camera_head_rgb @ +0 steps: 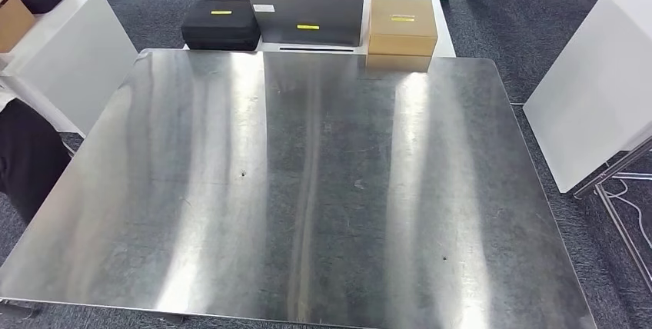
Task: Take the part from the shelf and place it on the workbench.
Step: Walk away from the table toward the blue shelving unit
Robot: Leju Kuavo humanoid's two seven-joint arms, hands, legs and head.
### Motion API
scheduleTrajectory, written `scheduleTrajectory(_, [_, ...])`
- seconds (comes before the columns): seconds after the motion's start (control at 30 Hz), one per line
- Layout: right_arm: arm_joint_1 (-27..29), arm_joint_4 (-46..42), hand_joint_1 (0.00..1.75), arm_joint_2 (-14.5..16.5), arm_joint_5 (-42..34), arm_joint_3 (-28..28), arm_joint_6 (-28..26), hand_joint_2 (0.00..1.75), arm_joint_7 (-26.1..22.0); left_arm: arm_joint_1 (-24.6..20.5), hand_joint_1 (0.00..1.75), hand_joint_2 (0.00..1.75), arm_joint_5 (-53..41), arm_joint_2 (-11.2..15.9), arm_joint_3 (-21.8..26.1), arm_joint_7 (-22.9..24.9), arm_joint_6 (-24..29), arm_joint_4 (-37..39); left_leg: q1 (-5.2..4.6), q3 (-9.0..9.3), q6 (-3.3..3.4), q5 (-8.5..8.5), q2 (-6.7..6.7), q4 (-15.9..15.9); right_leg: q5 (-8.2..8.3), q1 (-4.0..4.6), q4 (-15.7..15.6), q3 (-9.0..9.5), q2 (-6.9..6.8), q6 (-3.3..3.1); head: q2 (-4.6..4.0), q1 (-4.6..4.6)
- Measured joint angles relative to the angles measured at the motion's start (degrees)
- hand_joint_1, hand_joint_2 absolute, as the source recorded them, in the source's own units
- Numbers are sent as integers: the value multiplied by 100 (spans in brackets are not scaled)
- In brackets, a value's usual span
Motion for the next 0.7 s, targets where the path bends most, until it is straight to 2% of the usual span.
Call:
scheduleTrajectory(0.03, [3,0,0,-2,7,5,0,0,1,0,0,0,2,1,0,-13,0,1,14,-141,-25,-179,0,361,20,9,2,-38,-13,-19,0,1])
scheduleTrajectory(0.07, [5,0,0,-4,13,12,0,0,5,3,0,0,2,2,0,-28,1,1,29,-221,-44,-252,1,599,39,15,6,-74,-22,-26,0,1])
scheduleTrajectory(0.1, [5,1,0,-4,21,18,0,0,16,6,0,0,2,2,0,-43,2,1,45,-202,-57,-204,3,639,57,18,11,-104,-27,-20,0,1])
scheduleTrajectory(0.13, [5,1,0,-4,28,24,1,0,31,6,0,0,2,3,1,-56,4,2,59,-72,-62,-55,7,457,73,18,17,-125,-29,-6,0,0])
scheduleTrajectory(0.2, [1,1,0,-3,45,33,2,0,63,-2,0,0,2,5,1,-70,8,2,82,403,-59,300,19,-332,101,25,34,-146,-30,37,0,-2])
scheduleTrajectory(0.23, [-1,1,0,-2,49,38,6,0,76,-9,0,0,2,7,1,-74,9,2,82,599,-46,412,18,-672,118,35,42,-156,-31,64,0,2])
scheduleTrajectory(0.27, [-7,1,0,-4,51,45,11,0,90,-15,0,0,2,7,1,-79,9,2,75,711,-28,463,15,-896,140,46,50,-166,-31,99,0,3])
scheduleTrajectory(0.37, [-18,1,0,-12,58,71,21,0,139,-15,0,0,3,1,4,-92,15,2,42,685,65,524,10,-1000,211,64,55,-204,-34,228,0,10])
scheduleTrajectory(0.4, [-17,0,0,-19,62,80,20,0,152,-16,0,0,4,-6,4,-93,21,2,39,660,114,565,17,-1013,169,65,114,-249,-35,247,0,13])
scheduleTrajectory(0.43, [-17,0,0,-25,65,90,20,0,159,-18,0,0,6,-10,5,-94,29,2,39,630,169,612,26,-1030,54,69,280,-333,-35,240,0,24])
scheduleTrajectory(0.5, [-17,2,0,-33,64,109,27,0,162,-17,0,0,8,-16,7,-95,45,2,19,539,243,688,43,-1036,-349,66,978,-631,-34,176,0,39])
scheduleTrajectory(0.53, [-15,4,0,-32,61,116,36,0,160,-14,0,0,8,-14,8,-95,50,2,5,492,262,719,49,-1031,-541,65,1384,-779,-34,157,0,46])
scheduleTrajectory(0.57, [-11,5,0,-33,58,119,47,0,158,-8,0,0,8,-15,8,-95,52,2,-11,448,270,747,53,-1027,-660,67,1669,-861,-34,162,0,45])
scheduleTrajectory(0.6, [-7,7,0,-36,56,121,60,0,156,-3,0,0,8,-19,9,-94,52,2,-26,415,273,771,54,-1021,-690,70,1745,-835,-34,184,0,46])
scheduleTrajectory(0.63, [-4,7,0,-40,56,124,68,0,154,1,0,0,8,-23,9,-93,52,2,-40,392,272,790,51,-1017,-630,76,1573,-681,-34,216,0,47])
scheduleTrajectory(0.7, [-9,7,0,-52,59,132,77,0,155,4,0,0,8,-38,9,-91,52,3,-63,371,260,810,46,-1004,-389,100,725,-142,-33,247,0,49])
